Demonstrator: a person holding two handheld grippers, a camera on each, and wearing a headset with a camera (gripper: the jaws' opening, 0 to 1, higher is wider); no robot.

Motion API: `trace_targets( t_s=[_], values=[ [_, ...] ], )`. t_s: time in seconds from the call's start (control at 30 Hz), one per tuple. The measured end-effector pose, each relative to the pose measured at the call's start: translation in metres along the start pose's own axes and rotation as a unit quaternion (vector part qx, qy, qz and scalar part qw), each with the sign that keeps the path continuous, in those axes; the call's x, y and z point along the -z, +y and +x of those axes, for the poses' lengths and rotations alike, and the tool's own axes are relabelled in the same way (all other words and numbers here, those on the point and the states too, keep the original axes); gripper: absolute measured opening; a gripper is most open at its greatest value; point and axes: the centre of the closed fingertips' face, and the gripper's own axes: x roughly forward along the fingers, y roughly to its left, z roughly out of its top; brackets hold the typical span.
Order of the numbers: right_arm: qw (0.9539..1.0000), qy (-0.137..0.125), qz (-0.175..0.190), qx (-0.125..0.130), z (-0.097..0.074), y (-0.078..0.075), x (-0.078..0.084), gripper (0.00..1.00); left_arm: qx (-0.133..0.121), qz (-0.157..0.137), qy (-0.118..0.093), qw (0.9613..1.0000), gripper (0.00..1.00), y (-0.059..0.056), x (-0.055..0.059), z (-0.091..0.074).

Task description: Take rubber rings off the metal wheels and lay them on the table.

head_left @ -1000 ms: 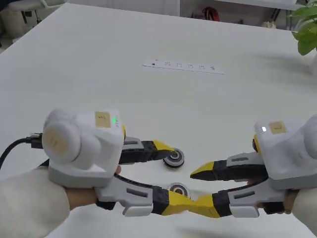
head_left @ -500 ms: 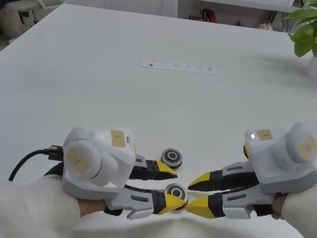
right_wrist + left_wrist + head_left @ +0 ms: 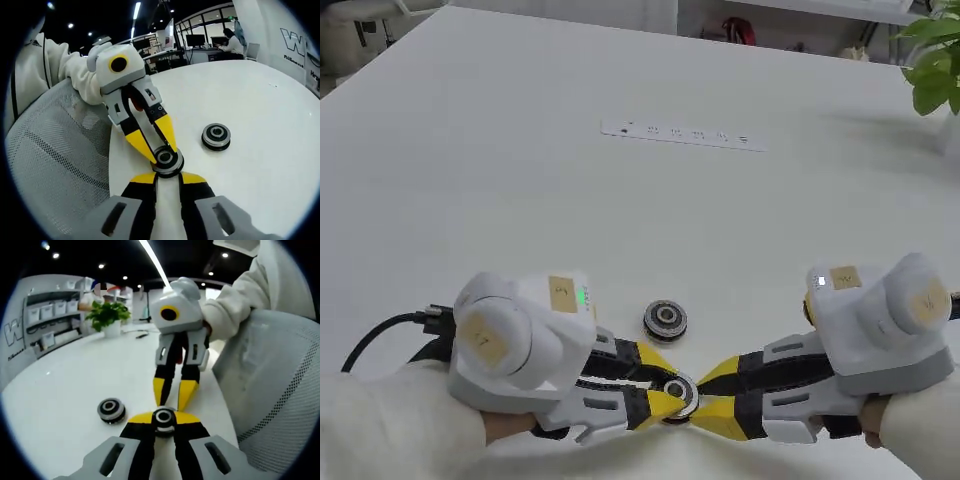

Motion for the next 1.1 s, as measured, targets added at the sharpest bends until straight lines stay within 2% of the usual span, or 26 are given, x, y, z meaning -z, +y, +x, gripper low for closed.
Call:
trace_targets(
  t_s=[0.1,0.17,0.23,0.33,0.43,0.5,0.57,0.6,0.77,0.83,0.9,0.93,1.0,1.03,1.1],
  values=[
    [1.0000,0.002,-0.002,0.001,0.000,0.000,0.000,0.13,0.001,0.003,-0.001,1.0000,0.15,0.000,0.000,-0.001],
    [0.9997,0.017,-0.017,0.010,0.000,-0.003,0.004,0.06,0.001,0.006,-0.001,1.0000,0.15,0.000,0.000,-0.001],
    [0.9999,0.011,0.001,0.006,0.001,-0.002,0.002,0.04,0.001,0.006,-0.001,1.0000,0.15,-0.001,0.000,-0.001],
    [0.9999,0.013,-0.006,0.007,0.001,-0.002,0.002,0.03,0.000,0.007,-0.001,1.0000,0.15,0.000,0.001,-0.001],
    [0.9997,0.021,0.003,0.014,0.001,-0.003,0.003,0.01,-0.001,0.009,-0.001,1.0000,0.15,0.000,0.001,-0.001],
    [0.9993,0.025,0.019,0.019,0.001,-0.006,0.002,0.00,-0.001,0.010,-0.002,0.9999,0.14,0.000,0.001,-0.001],
    [0.9983,0.018,0.049,0.025,-0.001,-0.010,0.000,0.00,-0.001,0.010,-0.002,0.9999,0.14,0.000,0.002,-0.002],
    [0.9973,0.016,0.068,0.023,-0.002,-0.009,0.001,0.00,-0.002,0.010,-0.002,0.9999,0.14,0.001,0.002,-0.002],
    [0.9933,0.005,0.114,0.022,-0.005,-0.011,-0.001,0.00,-0.004,0.013,-0.001,0.9999,0.14,0.001,0.003,-0.002],
    [0.9906,0.000,0.135,0.020,-0.005,-0.012,-0.001,0.00,-0.004,0.013,-0.001,0.9999,0.14,0.001,0.003,-0.003],
    [0.9854,-0.008,0.169,0.017,-0.006,-0.012,-0.002,0.00,-0.004,0.014,-0.001,0.9999,0.14,0.001,0.003,-0.003],
    [0.9810,-0.014,0.193,0.016,-0.006,-0.012,-0.004,0.00,-0.004,0.015,0.000,0.9999,0.14,0.001,0.003,-0.003],
    [0.9788,-0.023,0.203,0.015,-0.007,-0.013,-0.007,0.00,-0.005,0.017,-0.001,0.9998,0.14,0.001,0.004,-0.003],
    [0.9796,-0.023,0.199,0.015,-0.008,-0.013,-0.008,0.00,-0.005,0.018,-0.001,0.9998,0.14,0.002,0.004,-0.003],
    [0.9779,-0.031,0.206,0.011,-0.008,-0.010,-0.012,0.00,-0.006,0.019,-0.001,0.9998,0.13,0.002,0.004,-0.003]
  ],
)
